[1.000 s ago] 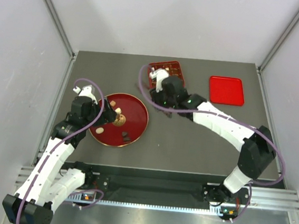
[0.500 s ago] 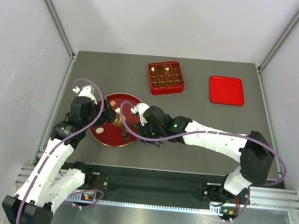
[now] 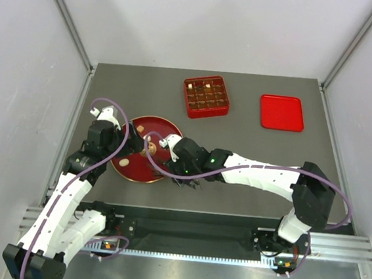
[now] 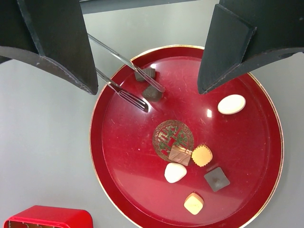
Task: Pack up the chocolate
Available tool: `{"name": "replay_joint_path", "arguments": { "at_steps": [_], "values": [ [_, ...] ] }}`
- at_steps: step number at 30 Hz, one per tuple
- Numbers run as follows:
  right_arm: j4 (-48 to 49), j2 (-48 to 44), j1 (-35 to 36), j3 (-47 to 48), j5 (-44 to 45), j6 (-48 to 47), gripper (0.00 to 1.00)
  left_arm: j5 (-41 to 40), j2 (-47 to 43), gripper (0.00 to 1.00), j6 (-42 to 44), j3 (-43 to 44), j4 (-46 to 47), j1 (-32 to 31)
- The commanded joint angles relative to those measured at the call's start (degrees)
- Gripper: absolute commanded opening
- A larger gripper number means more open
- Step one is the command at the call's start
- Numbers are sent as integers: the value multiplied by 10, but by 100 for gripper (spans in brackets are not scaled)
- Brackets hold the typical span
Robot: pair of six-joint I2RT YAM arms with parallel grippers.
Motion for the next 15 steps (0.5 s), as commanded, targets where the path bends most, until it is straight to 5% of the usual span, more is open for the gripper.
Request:
{"name": "replay_joint_path", "arguments": {
  "at_steps": [1,15],
  "values": [
    [23,17,19,7,18,8,44,3,-6,91,3,-6,17,-2],
    [-22,20,-7,29,67,19,38,2,-8,91,2,-5,17,-2]
  ]
}}
